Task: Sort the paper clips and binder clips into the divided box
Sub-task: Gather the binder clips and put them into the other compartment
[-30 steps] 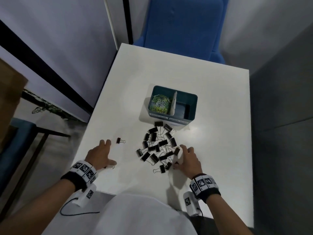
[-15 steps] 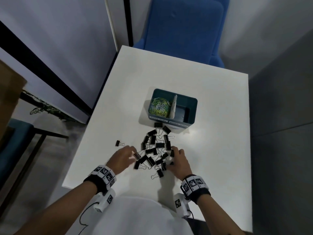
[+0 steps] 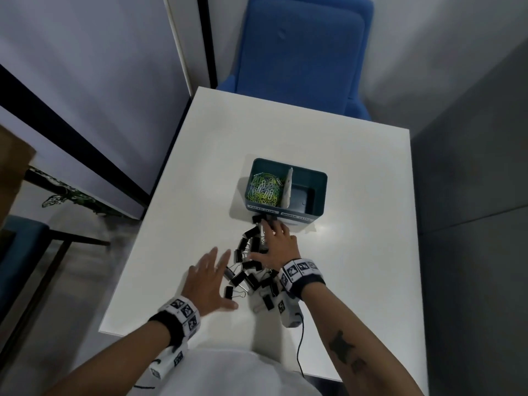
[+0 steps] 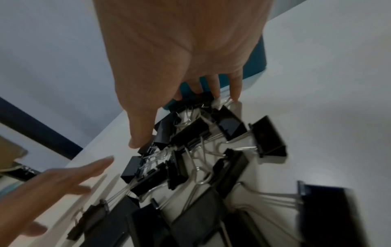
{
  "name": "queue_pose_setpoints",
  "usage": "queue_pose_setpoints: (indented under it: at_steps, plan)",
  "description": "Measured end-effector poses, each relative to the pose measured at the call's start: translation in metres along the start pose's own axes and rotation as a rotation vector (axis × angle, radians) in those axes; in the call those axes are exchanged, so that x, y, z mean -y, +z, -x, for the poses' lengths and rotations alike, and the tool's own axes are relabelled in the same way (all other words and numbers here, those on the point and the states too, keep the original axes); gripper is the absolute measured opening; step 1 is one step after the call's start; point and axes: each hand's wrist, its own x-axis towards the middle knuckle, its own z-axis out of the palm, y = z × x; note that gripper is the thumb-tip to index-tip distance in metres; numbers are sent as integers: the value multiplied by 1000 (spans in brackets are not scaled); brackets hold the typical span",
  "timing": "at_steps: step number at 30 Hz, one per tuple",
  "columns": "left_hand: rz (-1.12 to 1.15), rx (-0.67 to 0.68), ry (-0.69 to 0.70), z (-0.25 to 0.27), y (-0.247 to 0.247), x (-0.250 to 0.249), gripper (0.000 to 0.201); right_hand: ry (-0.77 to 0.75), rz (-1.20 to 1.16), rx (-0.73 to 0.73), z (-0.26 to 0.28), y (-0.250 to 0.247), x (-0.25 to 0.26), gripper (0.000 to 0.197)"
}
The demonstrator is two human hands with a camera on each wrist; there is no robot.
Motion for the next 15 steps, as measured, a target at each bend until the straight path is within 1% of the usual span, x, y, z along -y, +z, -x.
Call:
queue_pose_setpoints:
  at_steps: [3,5,7,8,10,12,14,15]
  plan:
    - [-60,-5,54,-5,8,-15,135,20,97,26,-8,4,13,99]
    - [-83,-43,74,-11,6,-21,131,2,126,11,-7,6,16,90]
    - [-75,-95,123,-16,3,-22,129,-47,141,4,-4,8,14,78]
    - [-68,-114,147,-19,1,-21,129,-71,145,14,-1,9,10,75]
    - [-30,-128,172,-23,-2,-21,127,-109,150,52,7,12,3,81]
    - [3,-121,191,-26,-5,-22,124,-141,164,86,18,17,-3,95]
    - [-3,-109,219,-30,-8,-23,121,-170,182,88,29,22,-8,103]
    - [0,-100,229,-31,-10,-25,120,-180,172,75,33,23,-10,103]
